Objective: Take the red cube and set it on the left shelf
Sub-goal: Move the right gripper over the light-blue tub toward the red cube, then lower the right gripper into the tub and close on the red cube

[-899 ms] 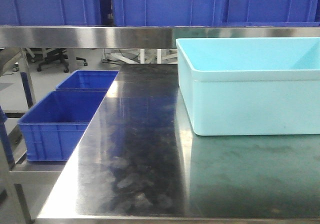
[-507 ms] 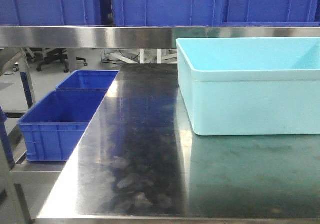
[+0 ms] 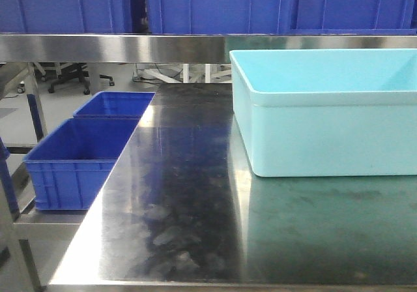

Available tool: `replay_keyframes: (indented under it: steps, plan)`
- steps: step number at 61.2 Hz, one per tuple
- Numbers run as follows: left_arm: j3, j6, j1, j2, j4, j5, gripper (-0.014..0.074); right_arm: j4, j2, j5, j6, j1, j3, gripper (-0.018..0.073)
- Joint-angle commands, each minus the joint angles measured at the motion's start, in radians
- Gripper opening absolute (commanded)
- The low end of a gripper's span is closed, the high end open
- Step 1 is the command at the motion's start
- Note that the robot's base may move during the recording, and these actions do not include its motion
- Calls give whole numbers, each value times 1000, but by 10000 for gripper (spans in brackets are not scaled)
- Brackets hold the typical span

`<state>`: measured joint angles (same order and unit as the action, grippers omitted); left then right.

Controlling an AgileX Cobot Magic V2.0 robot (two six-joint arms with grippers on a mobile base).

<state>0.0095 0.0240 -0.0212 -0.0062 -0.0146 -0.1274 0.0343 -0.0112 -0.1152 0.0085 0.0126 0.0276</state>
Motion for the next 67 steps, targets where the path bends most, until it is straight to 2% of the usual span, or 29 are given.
replay_keyframes:
  steps: [1,10,15,25,35,45,60,67]
  plan:
    - [23,1,-1,-14,4,89,102,-5,-21,161,-8,5,-15,57]
    - [23,1,-1,-14,4,89,102,-5,-21,322,-8,5,-48,57]
    - [23,1,-1,-14,4,89,102,-5,-18,290,-8,5,-122,57]
    - [23,1,-1,-14,4,89,102,-5,86,21,-8,5,-378,57]
    - [23,1,-1,-14,4,89,102,-4,380,-279,-8,-14,-733,57]
    - [23,1,-1,-14,4,89,102,18,725,-522,-8,-92,-1059,57]
    - [23,1,-1,-14,4,89,102,18,1159,-781,-8,-220,-1393,63]
    - [23,1,-1,-14,4,89,102,18,1332,-853,-3,-251,-1480,165]
